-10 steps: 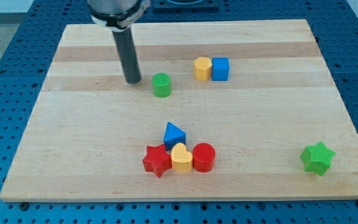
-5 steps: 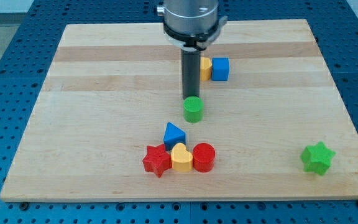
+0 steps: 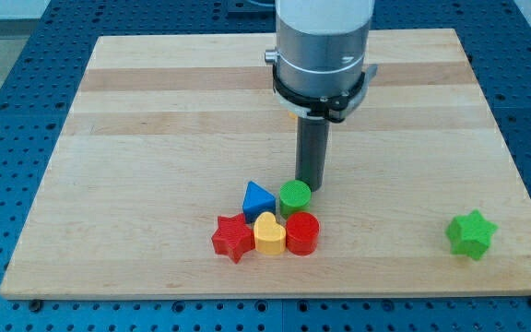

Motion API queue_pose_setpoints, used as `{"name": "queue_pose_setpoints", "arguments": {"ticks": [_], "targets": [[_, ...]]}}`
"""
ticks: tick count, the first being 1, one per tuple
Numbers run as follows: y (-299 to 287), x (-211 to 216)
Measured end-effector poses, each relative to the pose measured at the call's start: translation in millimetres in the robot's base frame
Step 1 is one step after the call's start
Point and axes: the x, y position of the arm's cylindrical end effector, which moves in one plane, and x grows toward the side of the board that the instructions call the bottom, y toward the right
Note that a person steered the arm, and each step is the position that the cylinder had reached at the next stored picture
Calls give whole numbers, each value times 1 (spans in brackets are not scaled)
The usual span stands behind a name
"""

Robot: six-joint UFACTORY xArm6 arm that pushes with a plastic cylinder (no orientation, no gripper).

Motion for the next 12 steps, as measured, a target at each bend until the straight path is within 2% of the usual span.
{"name": "queue_pose_setpoints", "arguments": {"ticks": [1, 2, 5, 6, 7, 9, 12], "targets": [[0, 3], [11, -27], [114, -137], [110, -174], [75, -188], [41, -181], [41, -126]]}}
